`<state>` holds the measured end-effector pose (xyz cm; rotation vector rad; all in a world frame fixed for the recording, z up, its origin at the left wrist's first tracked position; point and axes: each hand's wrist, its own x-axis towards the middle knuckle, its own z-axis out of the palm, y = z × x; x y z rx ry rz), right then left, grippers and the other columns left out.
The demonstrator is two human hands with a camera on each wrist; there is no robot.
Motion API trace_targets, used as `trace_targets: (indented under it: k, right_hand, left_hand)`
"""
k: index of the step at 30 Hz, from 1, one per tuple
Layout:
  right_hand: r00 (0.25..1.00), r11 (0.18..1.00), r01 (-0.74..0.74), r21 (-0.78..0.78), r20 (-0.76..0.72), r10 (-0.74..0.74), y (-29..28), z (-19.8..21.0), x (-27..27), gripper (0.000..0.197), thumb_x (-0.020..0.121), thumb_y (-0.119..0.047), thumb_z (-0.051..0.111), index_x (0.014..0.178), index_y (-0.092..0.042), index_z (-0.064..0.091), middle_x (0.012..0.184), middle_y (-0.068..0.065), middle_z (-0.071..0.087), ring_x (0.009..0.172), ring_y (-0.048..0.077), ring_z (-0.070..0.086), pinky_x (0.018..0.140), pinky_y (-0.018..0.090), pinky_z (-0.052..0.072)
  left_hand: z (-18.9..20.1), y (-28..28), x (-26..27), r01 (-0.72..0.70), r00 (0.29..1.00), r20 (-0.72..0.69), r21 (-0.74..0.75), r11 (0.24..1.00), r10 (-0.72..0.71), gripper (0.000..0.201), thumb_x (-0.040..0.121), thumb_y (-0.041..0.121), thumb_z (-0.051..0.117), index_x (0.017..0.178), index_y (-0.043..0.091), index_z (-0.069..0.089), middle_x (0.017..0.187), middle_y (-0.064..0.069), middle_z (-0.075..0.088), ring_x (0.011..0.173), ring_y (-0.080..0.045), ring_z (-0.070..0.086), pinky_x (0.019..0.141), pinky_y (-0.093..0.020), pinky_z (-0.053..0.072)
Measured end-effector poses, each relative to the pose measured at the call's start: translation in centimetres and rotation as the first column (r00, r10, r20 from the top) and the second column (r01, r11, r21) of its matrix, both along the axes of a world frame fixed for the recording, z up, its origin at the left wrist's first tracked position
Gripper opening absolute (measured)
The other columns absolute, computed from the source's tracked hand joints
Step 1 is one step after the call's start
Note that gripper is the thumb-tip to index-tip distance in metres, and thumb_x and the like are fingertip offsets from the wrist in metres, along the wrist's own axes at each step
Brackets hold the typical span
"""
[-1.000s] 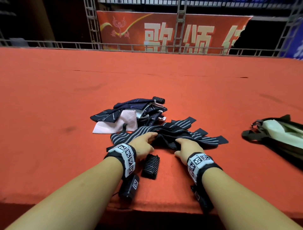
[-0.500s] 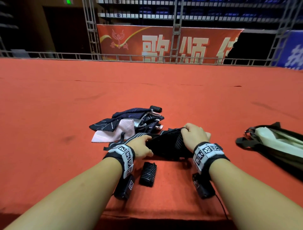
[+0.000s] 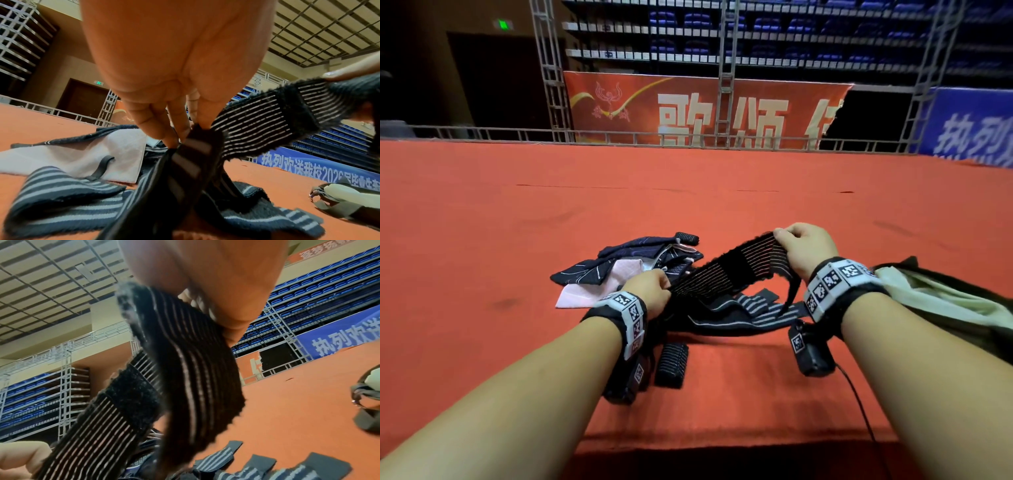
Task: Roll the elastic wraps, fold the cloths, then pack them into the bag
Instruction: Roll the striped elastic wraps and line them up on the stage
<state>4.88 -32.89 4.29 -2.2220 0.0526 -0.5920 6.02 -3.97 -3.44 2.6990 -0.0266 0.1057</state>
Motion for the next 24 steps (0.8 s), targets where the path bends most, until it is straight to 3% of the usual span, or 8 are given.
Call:
trace_targets:
  k: [6,8,9,11,13,16,21,24]
  right_hand:
    - [1.0,0.999,0.029,-0.036,0.009,-0.029,-1.4,0.0,-1.2,0.027,0.098,-0.034,0.058,0.089,-0.014,0.072,0.084,0.006,0.072,0.082,0.028,0.066,0.074,0.035,0.051]
    - [1.0,0.999,0.001,-0.033,-0.014,-0.001,-1.4,-0.1,-1.4,0.027,0.098,-0.035,0.059,0.086,-0.014,0.071,0.082,0.005,0.072,0.083,0.028,0.068,0.075,0.037,0.052]
    - [0.999,1.0,-0.024,-0.02,-0.037,0.023,-1.5,-0.2,-1.5,0.027,0.097,-0.036,0.061,0.083,-0.016,0.07,0.081,0.004,0.072,0.082,0.029,0.069,0.075,0.038,0.054]
    - [0.992,0.995,-0.084,0.046,-0.091,0.088,-1.5,-0.4,-1.6,0.027,0.093,-0.04,0.067,0.082,-0.015,0.068,0.078,0.005,0.073,0.075,0.027,0.07,0.072,0.039,0.056]
    - [0.977,0.986,-0.133,0.103,-0.156,0.148,-1.7,-0.5,-1.8,0.028,0.087,-0.038,0.076,0.085,-0.011,0.068,0.076,0.004,0.073,0.066,0.022,0.068,0.067,0.036,0.056]
    - [0.954,0.981,-0.166,0.096,-0.236,0.185,-1.9,-0.6,-1.7,0.023,0.08,-0.028,0.084,0.087,-0.011,0.071,0.08,0.007,0.075,0.068,0.022,0.068,0.074,0.041,0.058]
    - [0.964,0.996,-0.094,0.001,-0.249,0.091,-1.4,-0.6,-1.7,0.005,0.087,-0.016,0.074,0.084,-0.013,0.071,0.082,0.009,0.075,0.068,0.023,0.068,0.071,0.036,0.058]
    - [0.97,1.0,-0.009,-0.018,-0.243,0.004,-1.2,-0.5,-1.2,0.006,0.09,-0.019,0.07,0.09,-0.013,0.071,0.087,0.008,0.074,0.075,0.025,0.068,0.068,0.032,0.054]
  left_hand:
    - [1.2,-0.3,-0.6,0.021,0.996,0.09,-0.037,0.999,-0.017,0.006,0.103,0.019,0.048,0.101,0.014,0.047,0.091,-0.004,0.055,0.081,-0.02,0.052,0.069,-0.027,0.037]
    - [1.5,-0.2,-0.7,0.006,0.991,0.132,-0.09,0.996,0.006,0.002,0.103,0.015,0.049,0.102,0.013,0.047,0.083,-0.001,0.053,0.072,-0.015,0.049,0.059,-0.015,0.036]
    - [1.7,-0.1,-0.7,-0.007,0.99,0.138,-0.108,0.994,0.022,0.002,0.102,0.014,0.049,0.103,0.015,0.048,0.084,-0.001,0.053,0.072,-0.015,0.049,0.06,-0.013,0.037]
    - [2.0,0.4,-0.5,-0.072,0.987,0.132,-0.121,0.99,0.088,0.003,0.101,0.018,0.049,0.103,0.02,0.048,0.093,-0.004,0.058,0.081,-0.022,0.052,0.07,-0.026,0.039]
    - [2.4,1.3,-0.1,-0.109,0.984,0.122,-0.155,0.982,0.128,0.005,0.102,0.025,0.048,0.104,0.02,0.048,0.097,-0.007,0.063,0.085,-0.026,0.057,0.07,-0.031,0.037]
    - [3.3,2.7,0.1,-0.073,0.988,0.119,-0.18,0.981,0.095,0.008,0.103,0.028,0.05,0.102,0.02,0.049,0.094,-0.007,0.064,0.086,-0.027,0.059,0.072,-0.035,0.042]
    - [3.7,4.6,-0.5,0.001,0.997,0.079,-0.211,0.977,0.016,0.024,0.091,0.043,0.072,0.091,0.021,0.063,0.089,0.002,0.069,0.076,-0.014,0.063,0.065,-0.03,0.044]
    - [3.5,5.8,-1.0,0.105,0.994,0.028,-0.242,0.965,-0.101,0.026,0.082,0.048,0.081,0.088,0.026,0.068,0.088,0.007,0.07,0.078,-0.011,0.064,0.072,-0.028,0.048]
